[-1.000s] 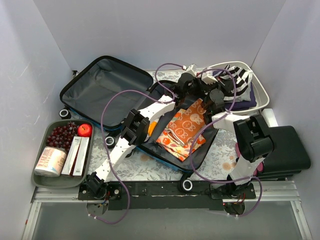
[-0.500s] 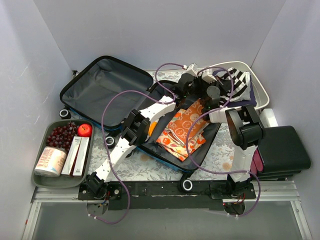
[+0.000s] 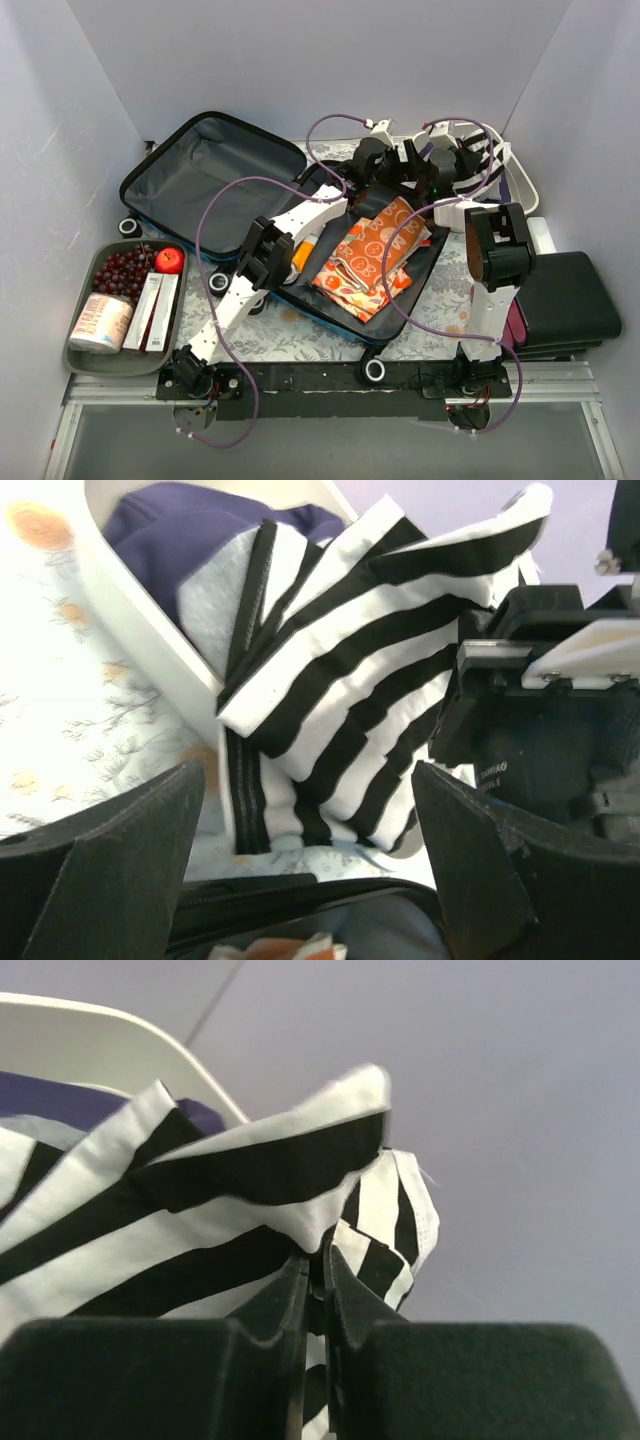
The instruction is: Open, take out, and arrange the luggage
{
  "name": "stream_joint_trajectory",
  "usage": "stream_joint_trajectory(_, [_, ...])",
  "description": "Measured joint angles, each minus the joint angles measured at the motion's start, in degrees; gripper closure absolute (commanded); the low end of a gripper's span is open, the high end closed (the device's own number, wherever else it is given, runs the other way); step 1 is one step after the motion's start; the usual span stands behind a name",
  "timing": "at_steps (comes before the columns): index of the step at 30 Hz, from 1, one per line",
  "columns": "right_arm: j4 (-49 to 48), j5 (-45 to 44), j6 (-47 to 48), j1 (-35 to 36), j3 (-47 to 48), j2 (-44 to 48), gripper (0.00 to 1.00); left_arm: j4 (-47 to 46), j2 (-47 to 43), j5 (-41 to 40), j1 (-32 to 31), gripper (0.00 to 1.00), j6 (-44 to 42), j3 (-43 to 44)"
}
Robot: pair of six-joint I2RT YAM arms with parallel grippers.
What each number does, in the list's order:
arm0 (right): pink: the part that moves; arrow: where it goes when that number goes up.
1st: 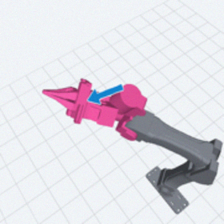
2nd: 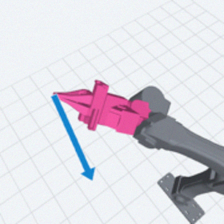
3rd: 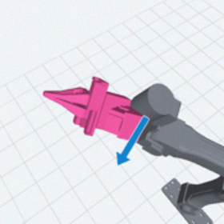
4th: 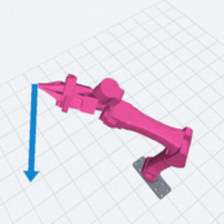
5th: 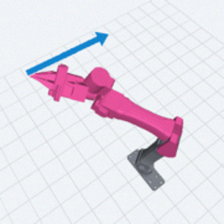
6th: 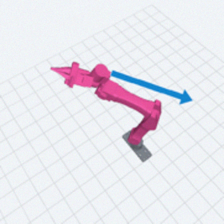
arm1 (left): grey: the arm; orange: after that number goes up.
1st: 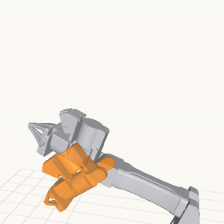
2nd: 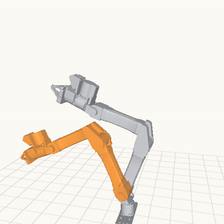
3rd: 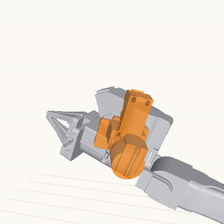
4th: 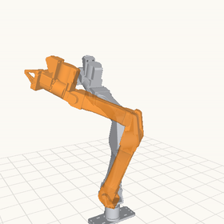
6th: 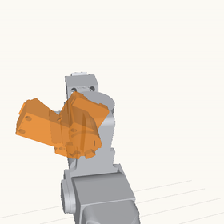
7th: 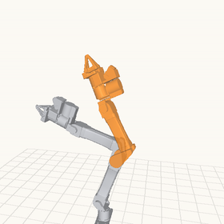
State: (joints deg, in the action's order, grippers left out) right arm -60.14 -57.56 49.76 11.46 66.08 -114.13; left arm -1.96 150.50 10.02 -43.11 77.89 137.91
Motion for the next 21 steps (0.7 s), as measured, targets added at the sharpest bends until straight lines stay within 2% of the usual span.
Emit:
stream_joint_trajectory(1, [4.46, 1.01, -3.48, -0.33, 1.31, 0.00, 0.74, 0.68, -0.63, -0.15, 0.02, 0.03, -0.98, -0.76])
stream_joint_trajectory(3, [12.55, 3.06, -10.23, -1.09, 3.74, 0.02, 0.63, 2.80, -2.23, -0.94, 0.15, 0.02, -2.67, -2.03])
stream_joint_trajectory(4, [16.02, 4.20, -13.42, -1.64, 5.05, 0.02, 0.52, 3.72, -3.23, -1.11, 0.20, 0.02, -3.32, -3.04])
stream_joint_trajectory(7, [24.79, 6.95, -21.51, -3.32, 8.22, 0.02, 0.38, 5.44, -6.21, -1.81, 0.15, 0.02, -4.96, -6.01])
stream_joint_trajectory(12, [38.34, 11.39, -33.22, -6.40, 12.87, -0.04, 0.28, 8.41, -14.01, -3.69, 0.13, 0.02, -7.72, -12.04])
stream_joint_trajectory(13, [40.48, 12.24, -35.39, -6.95, 13.77, -0.04, 0.15, 8.81, -15.91, -4.31, 0.04, 0.02, -8.11, -13.20])
stream_joint_trajectory(16, [44.00, 15.61, -40.63, -8.22, 14.88, 0.07, 0.09, 9.66, -22.47, -5.81, 0.02, 0.02, -9.14, -17.99])
stream_joint_trajectory(21, [48.74, 22.71, -46.69, -8.68, 14.71, 0.50, 0.06, 10.95, -35.26, -9.01, 0.02, 0.02, -9.51, -27.65])
